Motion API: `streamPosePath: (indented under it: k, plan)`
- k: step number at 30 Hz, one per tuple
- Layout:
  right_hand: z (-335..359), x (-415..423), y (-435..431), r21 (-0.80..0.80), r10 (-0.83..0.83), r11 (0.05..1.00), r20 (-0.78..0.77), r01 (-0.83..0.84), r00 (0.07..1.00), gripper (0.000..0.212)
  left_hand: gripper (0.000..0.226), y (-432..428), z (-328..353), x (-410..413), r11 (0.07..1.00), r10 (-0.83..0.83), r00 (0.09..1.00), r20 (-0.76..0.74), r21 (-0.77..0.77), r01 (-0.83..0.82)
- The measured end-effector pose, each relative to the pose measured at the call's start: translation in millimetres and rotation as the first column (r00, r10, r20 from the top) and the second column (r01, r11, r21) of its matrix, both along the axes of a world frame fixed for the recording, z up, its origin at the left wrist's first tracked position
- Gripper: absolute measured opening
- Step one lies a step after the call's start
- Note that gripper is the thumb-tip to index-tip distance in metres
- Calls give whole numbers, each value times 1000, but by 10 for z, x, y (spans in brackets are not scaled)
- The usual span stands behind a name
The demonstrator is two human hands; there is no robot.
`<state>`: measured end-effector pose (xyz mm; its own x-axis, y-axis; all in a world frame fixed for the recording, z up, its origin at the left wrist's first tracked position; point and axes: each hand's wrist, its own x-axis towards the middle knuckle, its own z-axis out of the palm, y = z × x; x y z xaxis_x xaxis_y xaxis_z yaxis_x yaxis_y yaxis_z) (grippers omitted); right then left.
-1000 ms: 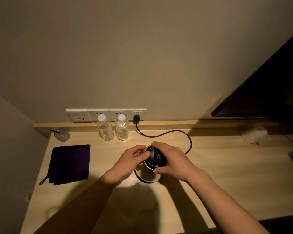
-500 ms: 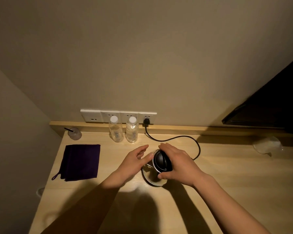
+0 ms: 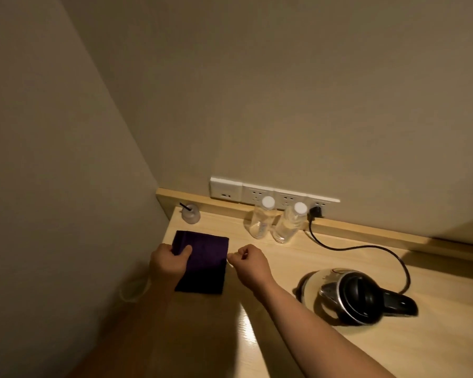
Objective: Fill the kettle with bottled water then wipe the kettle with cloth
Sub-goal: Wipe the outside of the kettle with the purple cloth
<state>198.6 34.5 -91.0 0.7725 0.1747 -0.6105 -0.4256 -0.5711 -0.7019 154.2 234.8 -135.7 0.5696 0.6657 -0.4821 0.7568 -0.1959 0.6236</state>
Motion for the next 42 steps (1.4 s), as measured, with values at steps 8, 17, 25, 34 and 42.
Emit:
streamPosePath:
  k: [8,17,25,34,42]
  plan:
    - [-726,141,623,-220,-204,962,-183,162,962,26,81,200,-384,126,946,-242,922,-301,137,293]
    - [-804,86,781,-64,-310,950,-69,306,948,18,43,311,-568,264,969,-230,960,-160,-124,212]
    - [-156,139,286,350,-352,868,-65,352,934,20,38,259,129,134,736,-75,971,227,-644,208]
    - [923,18,-754,650,-396,680,-64,339,916,27,75,-813,844,128,-27,197,962,191,-979,200]
    - [1199,-63,-1483,633,-467,672,-39,383,884,27,83,-1731,1061,206,-41,169,968,184,-980,194]
